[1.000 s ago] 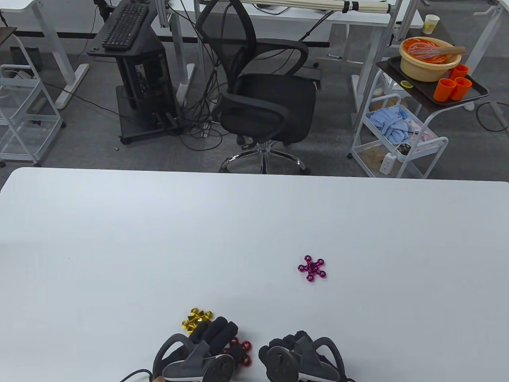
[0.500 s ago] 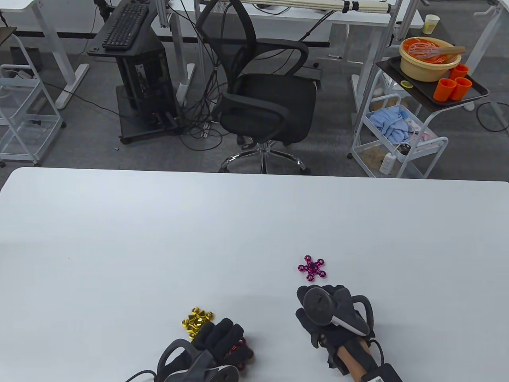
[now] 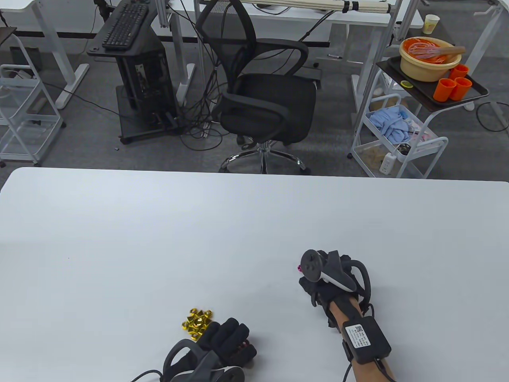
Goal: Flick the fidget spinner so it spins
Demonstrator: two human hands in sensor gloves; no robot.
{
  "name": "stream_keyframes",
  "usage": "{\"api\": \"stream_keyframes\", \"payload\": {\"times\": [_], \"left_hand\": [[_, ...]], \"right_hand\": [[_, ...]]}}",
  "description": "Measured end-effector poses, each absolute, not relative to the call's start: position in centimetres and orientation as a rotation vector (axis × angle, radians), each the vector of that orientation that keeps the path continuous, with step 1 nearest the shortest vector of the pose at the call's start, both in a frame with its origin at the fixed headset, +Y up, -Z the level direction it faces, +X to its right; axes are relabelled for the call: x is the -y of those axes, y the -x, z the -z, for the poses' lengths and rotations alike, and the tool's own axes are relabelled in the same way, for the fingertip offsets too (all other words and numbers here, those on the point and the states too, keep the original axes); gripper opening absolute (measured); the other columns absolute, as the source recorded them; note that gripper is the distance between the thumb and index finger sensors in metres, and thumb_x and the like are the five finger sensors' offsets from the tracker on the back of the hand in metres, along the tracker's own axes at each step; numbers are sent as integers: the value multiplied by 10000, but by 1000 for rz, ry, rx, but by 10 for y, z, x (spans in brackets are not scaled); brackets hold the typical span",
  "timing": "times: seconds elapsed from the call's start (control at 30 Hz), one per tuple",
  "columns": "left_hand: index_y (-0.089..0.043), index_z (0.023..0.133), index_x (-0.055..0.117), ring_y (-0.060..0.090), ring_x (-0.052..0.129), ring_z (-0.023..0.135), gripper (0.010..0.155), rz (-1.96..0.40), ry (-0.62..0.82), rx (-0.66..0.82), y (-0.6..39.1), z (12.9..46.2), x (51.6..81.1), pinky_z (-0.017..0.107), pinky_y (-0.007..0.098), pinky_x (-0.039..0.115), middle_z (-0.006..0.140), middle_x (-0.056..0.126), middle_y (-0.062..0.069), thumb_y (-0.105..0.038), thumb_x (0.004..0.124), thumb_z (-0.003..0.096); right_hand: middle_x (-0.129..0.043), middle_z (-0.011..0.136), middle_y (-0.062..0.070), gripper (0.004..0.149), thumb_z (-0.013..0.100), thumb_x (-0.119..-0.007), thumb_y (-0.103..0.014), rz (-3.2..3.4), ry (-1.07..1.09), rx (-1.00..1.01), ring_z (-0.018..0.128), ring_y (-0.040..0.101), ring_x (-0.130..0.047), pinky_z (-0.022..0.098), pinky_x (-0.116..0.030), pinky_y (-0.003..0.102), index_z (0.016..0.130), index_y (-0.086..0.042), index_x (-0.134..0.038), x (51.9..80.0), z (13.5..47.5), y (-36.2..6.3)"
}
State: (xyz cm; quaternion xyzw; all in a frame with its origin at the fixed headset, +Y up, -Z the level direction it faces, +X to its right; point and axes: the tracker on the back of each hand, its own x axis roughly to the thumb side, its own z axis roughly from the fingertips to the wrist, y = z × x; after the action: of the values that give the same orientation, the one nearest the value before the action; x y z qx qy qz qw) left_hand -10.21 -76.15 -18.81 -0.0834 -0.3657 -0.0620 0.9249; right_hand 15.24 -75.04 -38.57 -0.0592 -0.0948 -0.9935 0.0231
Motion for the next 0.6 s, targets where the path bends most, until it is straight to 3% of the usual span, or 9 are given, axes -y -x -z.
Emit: {"api": "stream_keyframes", "payload": {"times": [0.2, 0.6], "left_hand": [[-291, 991, 389, 406, 189, 1054, 759, 132, 170, 747, 102, 188, 760, 746, 641, 274, 1125, 141, 126, -617, 672, 367], [-289, 989, 405, 405, 198, 1056, 749, 136, 170, 745, 101, 188, 759, 746, 641, 277, 1126, 150, 127, -611, 676, 370]], "right_hand": [[-375, 1106, 177, 850, 403, -743, -585, 3086, 46, 435, 983, 520, -471, 727, -368, 711, 1015, -146, -350, 766, 404, -157], [-360, 1107, 181, 849, 403, -779, -564, 3097, -18, 544, 978, 526, -473, 727, -360, 713, 1013, -151, -357, 777, 418, -162]]}}
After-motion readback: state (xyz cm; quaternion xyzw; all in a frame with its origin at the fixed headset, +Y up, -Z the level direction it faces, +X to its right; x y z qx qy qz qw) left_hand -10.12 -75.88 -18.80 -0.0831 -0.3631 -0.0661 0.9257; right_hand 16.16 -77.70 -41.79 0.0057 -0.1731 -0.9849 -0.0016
